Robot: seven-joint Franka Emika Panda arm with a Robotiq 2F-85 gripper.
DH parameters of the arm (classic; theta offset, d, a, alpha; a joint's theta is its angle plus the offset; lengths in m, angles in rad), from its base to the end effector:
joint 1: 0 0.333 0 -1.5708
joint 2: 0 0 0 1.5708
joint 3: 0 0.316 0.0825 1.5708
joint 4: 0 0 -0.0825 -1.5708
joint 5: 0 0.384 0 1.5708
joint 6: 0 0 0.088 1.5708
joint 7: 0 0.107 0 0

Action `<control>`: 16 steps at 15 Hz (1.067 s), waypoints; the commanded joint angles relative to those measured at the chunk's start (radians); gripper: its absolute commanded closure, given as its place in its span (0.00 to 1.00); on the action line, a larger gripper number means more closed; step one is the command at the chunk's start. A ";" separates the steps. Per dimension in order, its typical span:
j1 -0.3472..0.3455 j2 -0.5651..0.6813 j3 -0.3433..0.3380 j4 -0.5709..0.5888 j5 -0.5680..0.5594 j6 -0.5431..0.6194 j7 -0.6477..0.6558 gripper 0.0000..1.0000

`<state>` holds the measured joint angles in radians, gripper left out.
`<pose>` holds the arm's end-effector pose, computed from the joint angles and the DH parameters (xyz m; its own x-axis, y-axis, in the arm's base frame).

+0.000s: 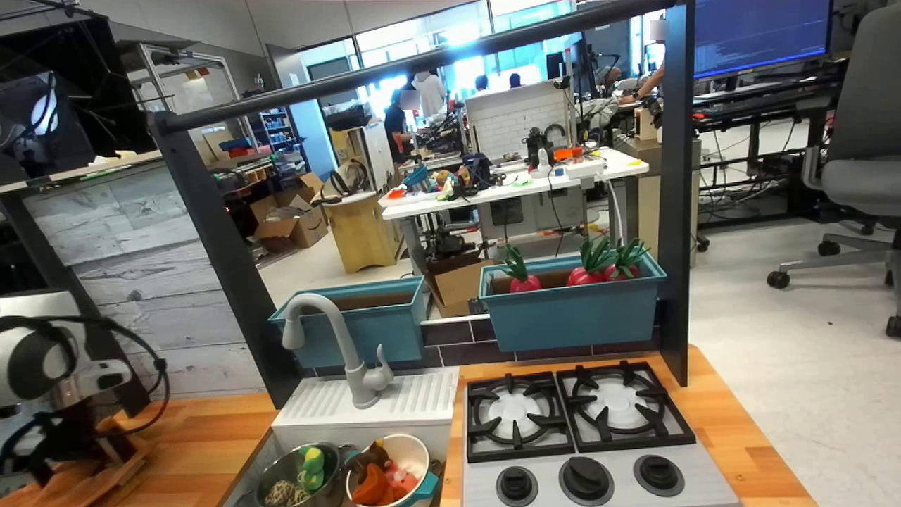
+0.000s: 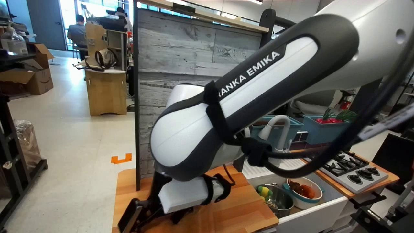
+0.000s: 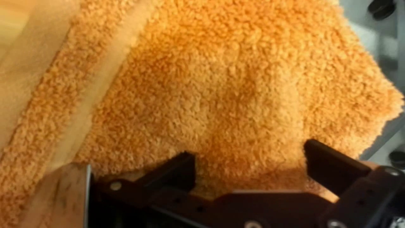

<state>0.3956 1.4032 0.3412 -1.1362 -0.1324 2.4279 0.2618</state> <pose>0.5615 0.4237 -0.0519 0.9383 0.3205 -0.1301 0.2860 -0.9303 -0.2296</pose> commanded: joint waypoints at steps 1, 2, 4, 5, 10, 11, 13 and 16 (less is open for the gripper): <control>-0.003 0.031 0.063 0.015 0.095 -0.093 -0.177 0.00; -0.019 0.034 0.078 0.021 0.117 -0.141 -0.217 0.00; -0.055 0.025 0.069 0.030 0.183 -0.271 -0.268 0.00; -0.076 0.016 0.052 0.031 0.213 -0.332 -0.264 0.00; -0.224 0.001 0.031 0.045 0.282 -0.504 -0.205 0.25; -0.248 -0.002 0.037 0.046 0.291 -0.511 -0.199 0.26; -0.282 0.003 0.048 0.061 0.307 -0.523 -0.196 0.42; -0.289 -0.001 0.063 0.052 0.311 -0.512 -0.174 0.66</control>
<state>0.1130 1.4095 0.3878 -1.0999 0.1522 1.9361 0.0574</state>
